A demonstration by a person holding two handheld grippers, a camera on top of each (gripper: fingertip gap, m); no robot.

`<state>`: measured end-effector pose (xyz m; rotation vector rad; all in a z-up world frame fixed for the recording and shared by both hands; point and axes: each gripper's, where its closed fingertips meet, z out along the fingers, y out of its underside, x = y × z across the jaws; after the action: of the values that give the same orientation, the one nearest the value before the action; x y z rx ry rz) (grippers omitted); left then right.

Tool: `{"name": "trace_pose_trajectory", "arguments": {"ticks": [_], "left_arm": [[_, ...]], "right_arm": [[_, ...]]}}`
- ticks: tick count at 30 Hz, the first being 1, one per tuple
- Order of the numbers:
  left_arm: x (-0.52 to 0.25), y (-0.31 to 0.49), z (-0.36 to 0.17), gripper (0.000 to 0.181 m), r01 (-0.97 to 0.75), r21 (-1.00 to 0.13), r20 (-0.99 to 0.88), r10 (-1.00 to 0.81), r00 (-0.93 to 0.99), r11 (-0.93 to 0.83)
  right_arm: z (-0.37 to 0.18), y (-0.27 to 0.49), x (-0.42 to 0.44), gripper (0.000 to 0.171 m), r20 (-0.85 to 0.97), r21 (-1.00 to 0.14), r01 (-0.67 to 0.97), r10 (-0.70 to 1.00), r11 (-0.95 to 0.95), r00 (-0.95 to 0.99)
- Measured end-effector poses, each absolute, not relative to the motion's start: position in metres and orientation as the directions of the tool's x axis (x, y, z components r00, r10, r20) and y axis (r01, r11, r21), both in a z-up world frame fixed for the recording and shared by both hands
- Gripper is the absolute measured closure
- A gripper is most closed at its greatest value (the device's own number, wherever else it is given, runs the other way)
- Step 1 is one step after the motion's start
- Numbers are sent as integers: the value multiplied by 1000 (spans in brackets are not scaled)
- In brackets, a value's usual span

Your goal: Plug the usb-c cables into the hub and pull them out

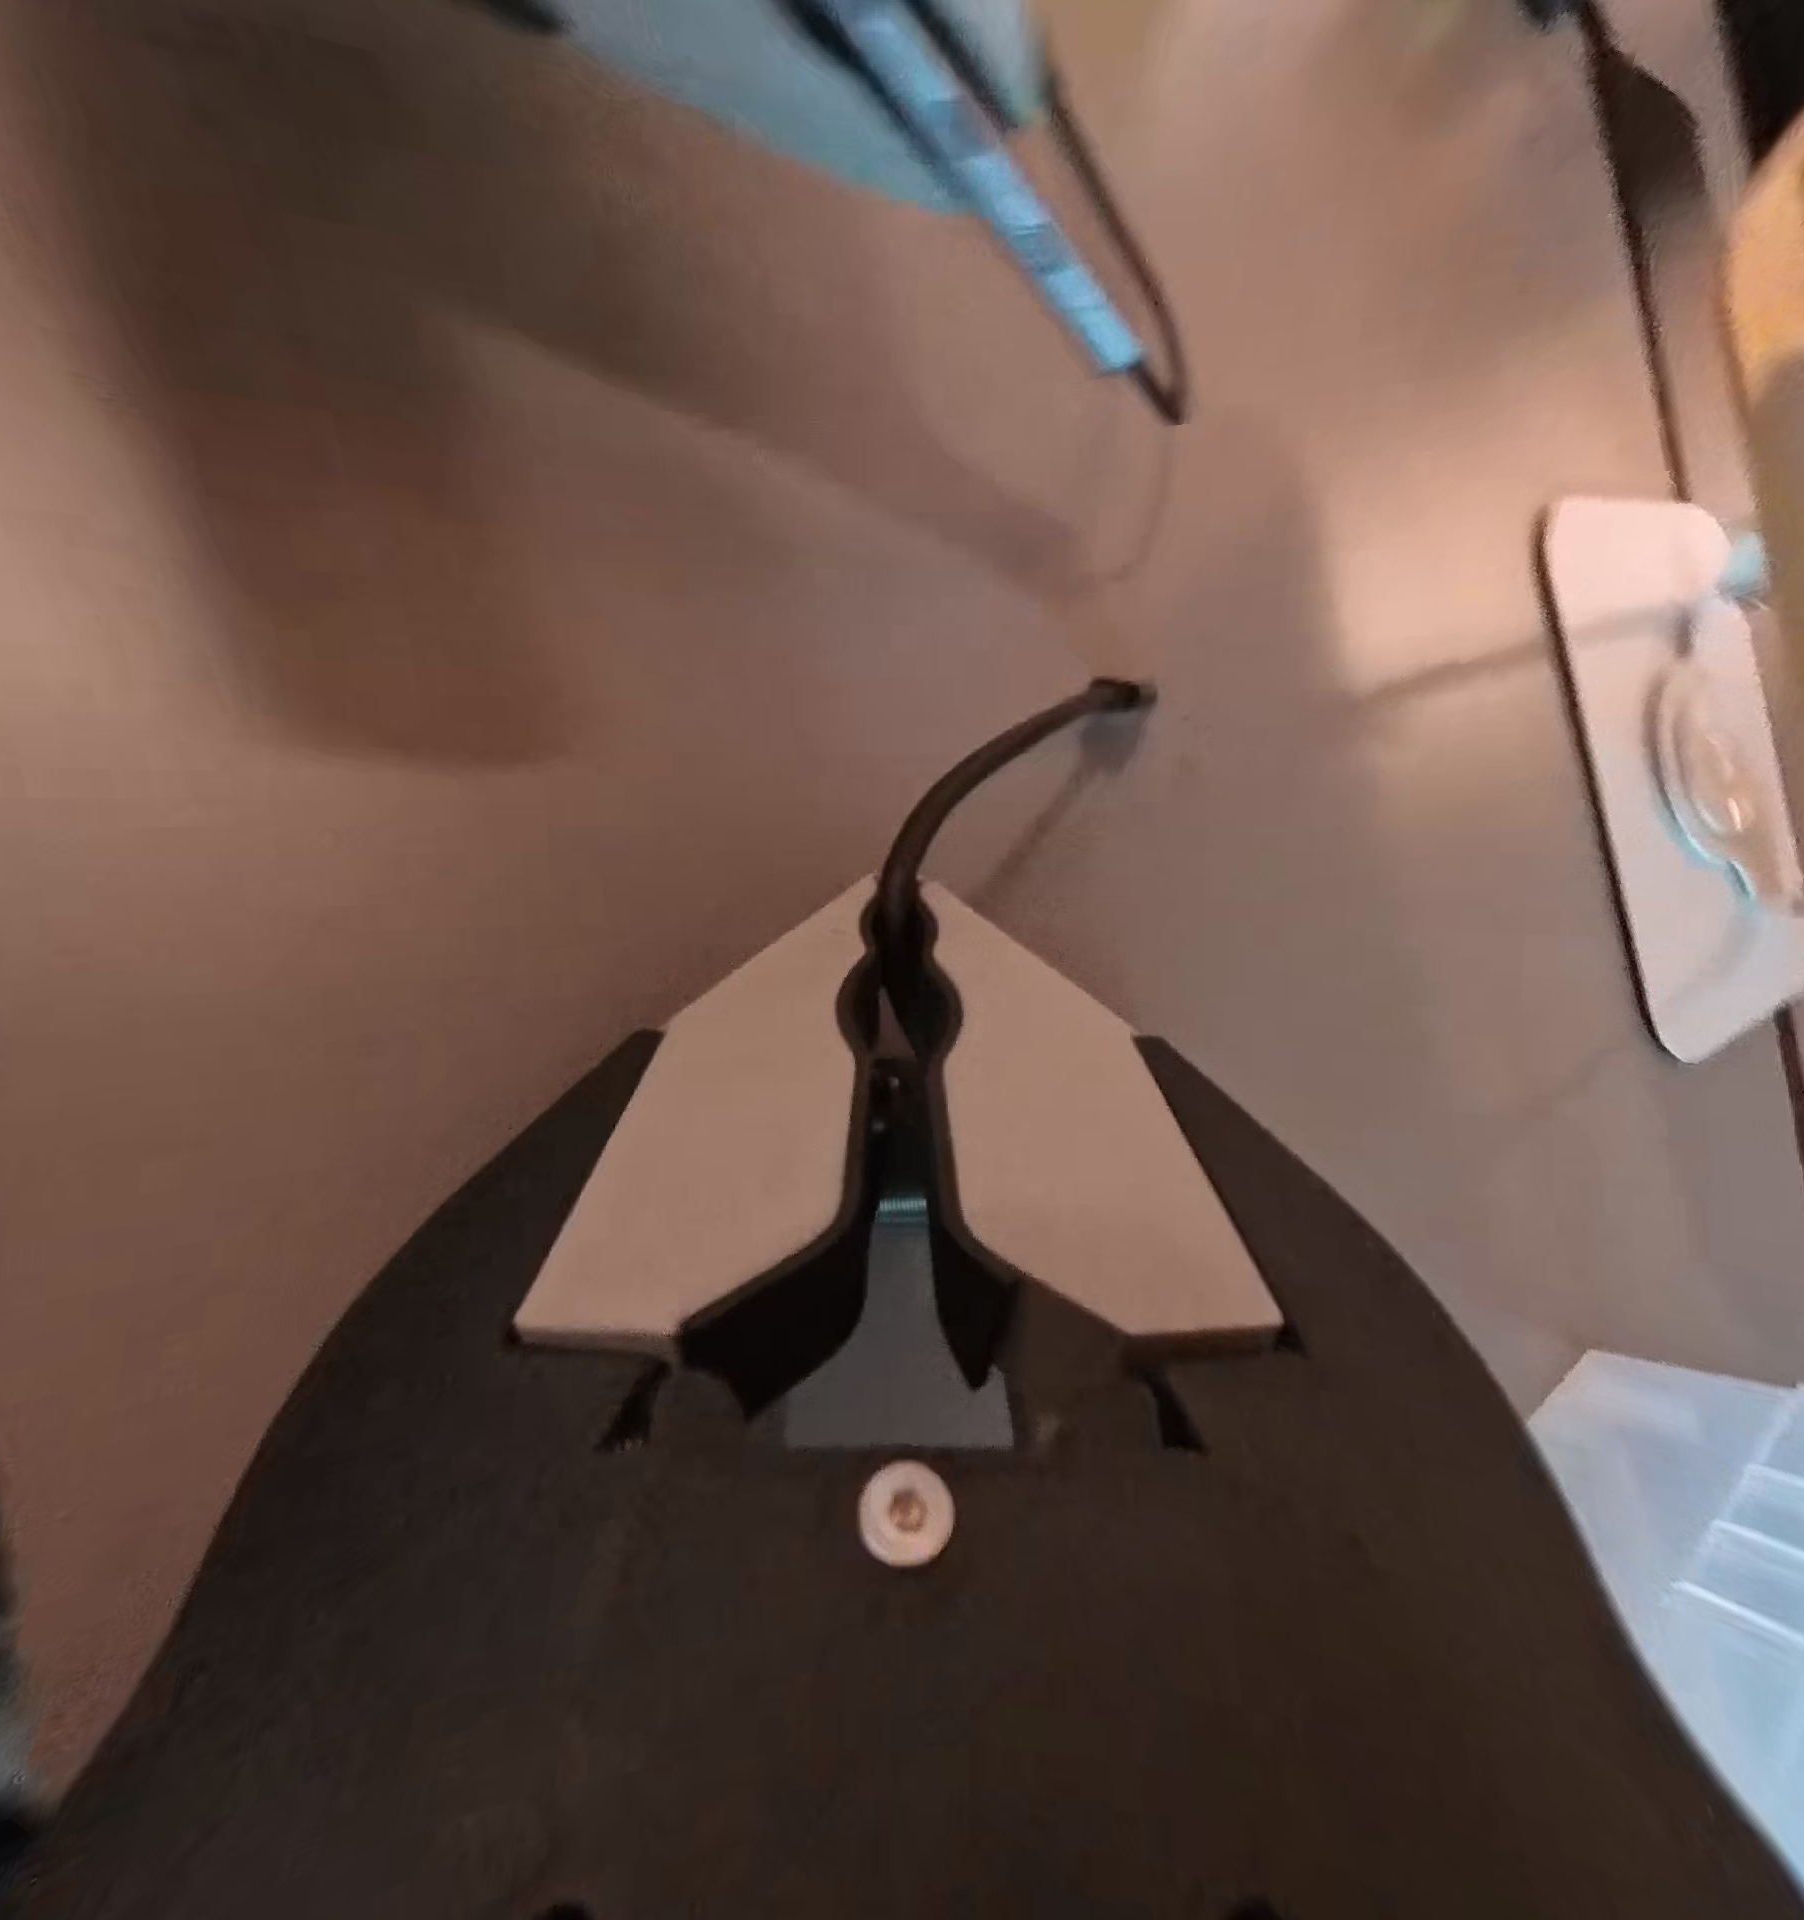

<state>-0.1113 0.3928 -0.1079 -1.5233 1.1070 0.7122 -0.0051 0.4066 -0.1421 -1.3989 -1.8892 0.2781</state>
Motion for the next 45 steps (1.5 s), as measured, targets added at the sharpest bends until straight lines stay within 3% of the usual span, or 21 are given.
{"name": "trace_pose_trajectory", "arguments": {"ticks": [2,5,10,14,19,26,29,35,40,45], "left_arm": [[-112,394,-109,174,-907,-421,-871,-277,406,-5],[-111,394,-108,174,-904,-428,-870,-269,414,-7],[-114,397,-114,174,-922,-384,-887,-262,381,-42],[-112,395,-111,174,-923,-384,-892,-249,377,-23],[-112,395,-111,174,-929,-370,-900,-242,363,-20],[-110,395,-116,174,-945,-326,-915,-245,321,-21],[-109,395,-116,174,-946,-322,-916,-246,317,-20],[-110,396,-119,174,-950,-312,-917,-254,308,-26],[-115,397,-117,174,-950,-308,-921,-237,310,-44],[-112,397,-112,174,-966,-257,-947,-192,257,-23]], "right_arm": [[-144,391,16,170,401,-528,735,888,424,-224],[-143,393,48,154,326,-493,791,920,362,-218],[-129,391,45,137,261,-565,777,953,279,-152],[-114,377,9,129,334,-611,719,931,331,-145],[-123,389,-14,142,448,-555,761,892,335,-66],[-142,384,-27,151,463,-512,781,881,358,-100],[-149,390,-27,168,479,-487,797,872,357,-98],[-145,393,-31,169,463,-543,768,884,338,-62],[-136,389,-35,170,288,-677,706,958,208,-6],[-118,369,-49,171,-54,-821,569,999,-38,-10]]}}
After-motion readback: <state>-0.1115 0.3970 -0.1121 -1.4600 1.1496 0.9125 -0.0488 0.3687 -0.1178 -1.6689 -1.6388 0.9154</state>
